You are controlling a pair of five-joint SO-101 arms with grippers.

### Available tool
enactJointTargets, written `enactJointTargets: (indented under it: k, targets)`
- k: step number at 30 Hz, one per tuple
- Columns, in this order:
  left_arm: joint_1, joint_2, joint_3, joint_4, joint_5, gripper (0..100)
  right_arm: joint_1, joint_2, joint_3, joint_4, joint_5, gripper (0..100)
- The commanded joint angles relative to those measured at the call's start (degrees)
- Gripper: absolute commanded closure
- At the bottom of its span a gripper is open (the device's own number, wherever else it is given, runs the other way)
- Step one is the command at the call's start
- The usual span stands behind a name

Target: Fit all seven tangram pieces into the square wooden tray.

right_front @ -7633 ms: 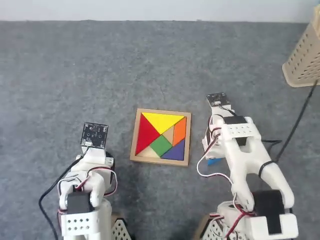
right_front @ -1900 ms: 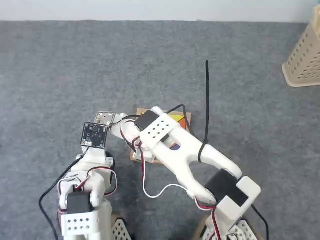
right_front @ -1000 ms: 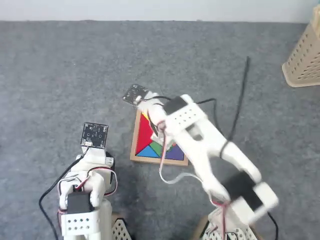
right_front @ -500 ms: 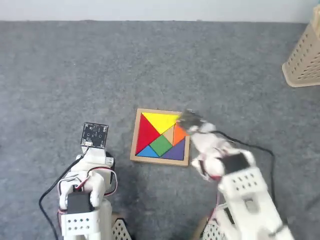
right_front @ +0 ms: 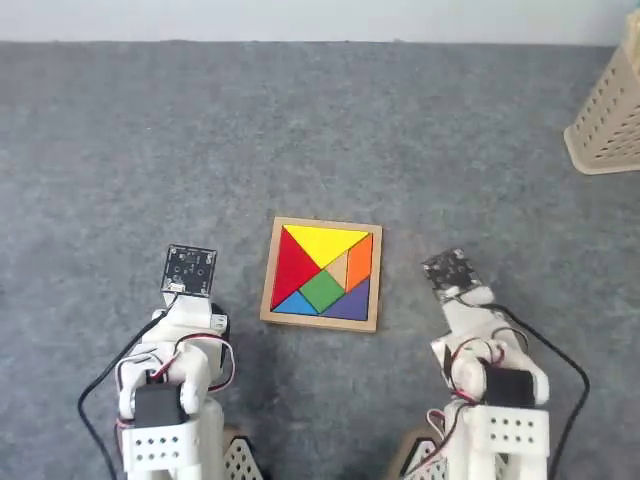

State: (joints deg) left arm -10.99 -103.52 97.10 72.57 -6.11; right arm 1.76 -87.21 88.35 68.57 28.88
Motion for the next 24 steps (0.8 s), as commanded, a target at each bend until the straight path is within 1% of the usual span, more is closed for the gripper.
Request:
enactJointTargets:
  k: [1,5,8,24]
  targets:
    - [0.09,-1.23,-0.57,0.00,0.44,93,5.05,-7.43,2.20,0.66,0.88,98.8]
    - [0.09,-1.23,-0.57,0.00,0.44,93,10.42,-15.78,8.09,0.84,1.23,98.8]
    - [0.09,-1.23,-0.57,0.00,0.44,93,13.32,-17.01,7.47,2.33,1.23,98.8]
    - [0.09,-1.23,-0.57,0.00,0.44,93,13.76,-16.31,8.18,2.86,1.05,98.9]
